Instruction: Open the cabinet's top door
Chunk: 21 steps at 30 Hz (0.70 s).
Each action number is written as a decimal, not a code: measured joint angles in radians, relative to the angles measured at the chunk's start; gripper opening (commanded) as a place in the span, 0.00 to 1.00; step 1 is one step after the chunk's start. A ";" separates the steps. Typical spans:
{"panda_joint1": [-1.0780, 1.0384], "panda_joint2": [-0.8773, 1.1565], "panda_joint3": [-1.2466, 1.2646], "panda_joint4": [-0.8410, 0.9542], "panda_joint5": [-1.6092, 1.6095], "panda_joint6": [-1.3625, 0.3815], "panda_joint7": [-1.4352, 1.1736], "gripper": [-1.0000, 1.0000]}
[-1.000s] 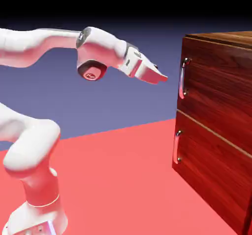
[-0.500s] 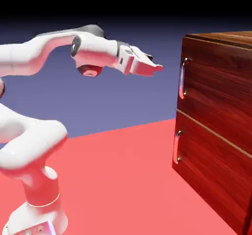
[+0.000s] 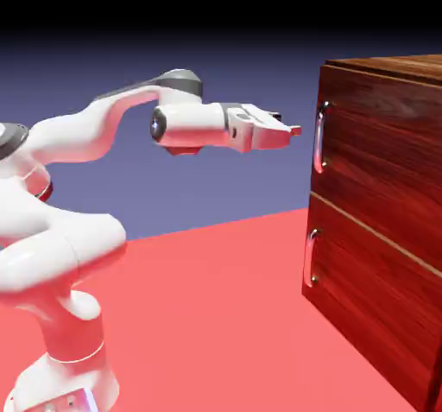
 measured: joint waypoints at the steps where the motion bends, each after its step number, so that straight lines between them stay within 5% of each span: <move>1: -0.021 -0.016 0.021 0.005 0.043 -0.009 -0.021 0.50; 9: -0.231 -0.046 0.116 0.160 0.212 -0.040 -0.081 0.50; 10: -0.234 -0.046 0.117 0.164 0.213 -0.040 -0.081 0.00; 21: -0.057 -0.045 -0.012 -0.161 0.192 -0.397 -0.200 0.00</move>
